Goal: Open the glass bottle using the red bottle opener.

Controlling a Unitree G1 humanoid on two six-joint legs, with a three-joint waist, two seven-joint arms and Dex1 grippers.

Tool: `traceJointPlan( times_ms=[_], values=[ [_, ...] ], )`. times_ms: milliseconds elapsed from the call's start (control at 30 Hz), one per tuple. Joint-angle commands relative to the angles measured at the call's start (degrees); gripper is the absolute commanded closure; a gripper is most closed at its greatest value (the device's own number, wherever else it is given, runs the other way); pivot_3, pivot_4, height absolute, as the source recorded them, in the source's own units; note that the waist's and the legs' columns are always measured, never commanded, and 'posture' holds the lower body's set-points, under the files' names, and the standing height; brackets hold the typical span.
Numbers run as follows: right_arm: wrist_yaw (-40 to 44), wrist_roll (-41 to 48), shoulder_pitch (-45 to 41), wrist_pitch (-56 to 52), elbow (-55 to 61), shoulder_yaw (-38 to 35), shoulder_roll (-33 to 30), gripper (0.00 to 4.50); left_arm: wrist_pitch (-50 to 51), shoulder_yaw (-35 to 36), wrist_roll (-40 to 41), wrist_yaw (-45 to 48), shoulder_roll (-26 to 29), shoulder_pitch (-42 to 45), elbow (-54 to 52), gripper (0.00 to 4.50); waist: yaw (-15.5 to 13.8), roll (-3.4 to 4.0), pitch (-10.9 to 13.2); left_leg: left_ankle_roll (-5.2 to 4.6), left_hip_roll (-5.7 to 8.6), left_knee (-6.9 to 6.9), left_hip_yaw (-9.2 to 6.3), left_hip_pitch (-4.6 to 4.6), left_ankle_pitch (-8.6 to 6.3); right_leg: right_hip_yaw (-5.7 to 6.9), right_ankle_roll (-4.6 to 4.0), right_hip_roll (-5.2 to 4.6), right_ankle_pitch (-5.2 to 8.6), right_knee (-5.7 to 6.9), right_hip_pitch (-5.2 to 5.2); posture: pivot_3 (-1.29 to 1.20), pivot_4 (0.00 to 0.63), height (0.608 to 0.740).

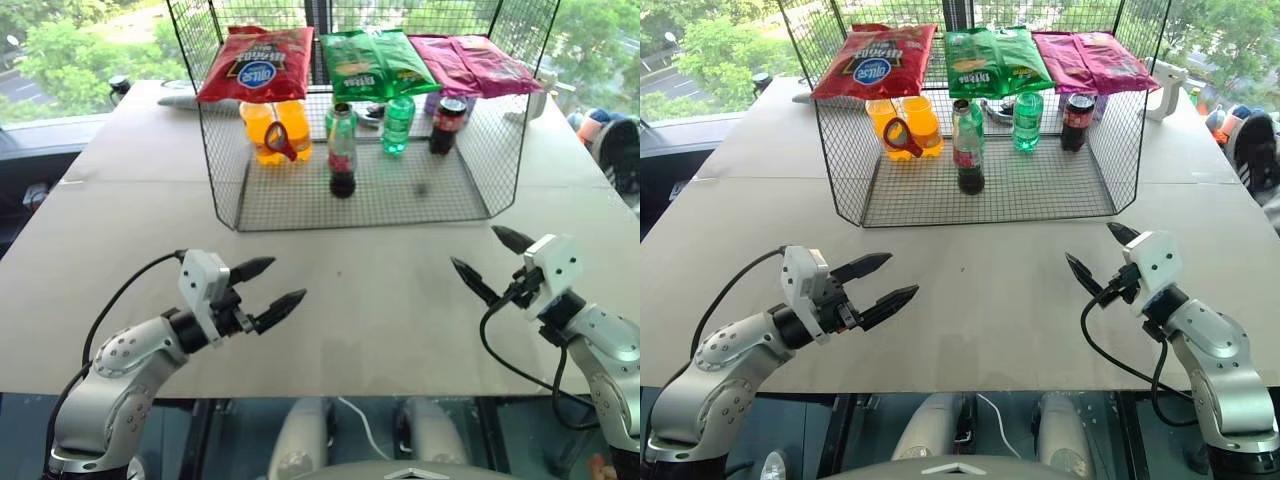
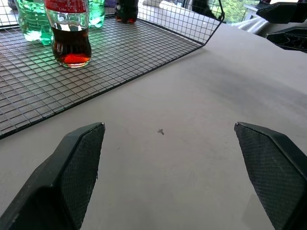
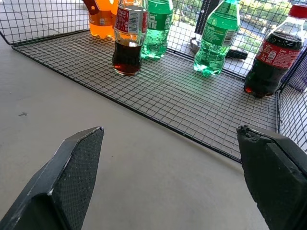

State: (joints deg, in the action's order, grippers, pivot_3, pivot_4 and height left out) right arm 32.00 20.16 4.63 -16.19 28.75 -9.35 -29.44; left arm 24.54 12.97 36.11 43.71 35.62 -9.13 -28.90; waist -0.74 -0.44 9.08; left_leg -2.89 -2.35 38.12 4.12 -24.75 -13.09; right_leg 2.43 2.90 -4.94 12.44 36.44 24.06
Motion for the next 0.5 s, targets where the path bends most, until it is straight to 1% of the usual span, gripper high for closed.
traceJointPlan(
  times_ms=[33,133,300,500],
  values=[
    [-0.72,0.99,-0.30,0.21,2.71,-1.43,0.13,0.01,-1.18,0.80,0.95,-0.64,-0.99,1.48,-1.33,0.00,0.00,0.00,0.00,0.00,0.00,0.00,0.00,0.00,0.00,0.00,0.00,0.00,0.00,0.00,0.00,0.00,0.150,0.740],
    [-0.74,1.83,-0.53,0.27,3.67,-1.56,0.45,0.01,-1.14,1.10,1.89,-1.99,-2.85,3.05,-0.37,0.00,-0.10,0.00,0.02,0.00,0.00,0.00,-0.01,0.00,0.00,0.01,0.00,0.00,0.00,0.00,0.00,0.00,0.150,0.740],
    [-0.45,3.13,-1.93,1.38,5.09,-1.22,1.23,0.01,-1.41,2.01,2.02,-3.30,-4.32,5.35,0.87,0.00,0.04,0.00,0.02,-0.16,0.01,0.00,0.01,-0.01,0.09,-0.01,-0.01,0.03,-0.01,0.00,-0.01,0.00,0.150,0.740],
    [0.94,9.95,-4.67,0.38,9.27,-0.84,2.23,0.01,-3.04,3.89,-0.11,-9.91,-7.16,12.04,5.24,0.00,-0.06,-0.04,0.03,-0.21,0.01,0.00,0.00,-0.01,0.12,-0.01,0.00,0.06,-0.02,0.00,-0.03,0.00,0.150,0.740]
  ],
)
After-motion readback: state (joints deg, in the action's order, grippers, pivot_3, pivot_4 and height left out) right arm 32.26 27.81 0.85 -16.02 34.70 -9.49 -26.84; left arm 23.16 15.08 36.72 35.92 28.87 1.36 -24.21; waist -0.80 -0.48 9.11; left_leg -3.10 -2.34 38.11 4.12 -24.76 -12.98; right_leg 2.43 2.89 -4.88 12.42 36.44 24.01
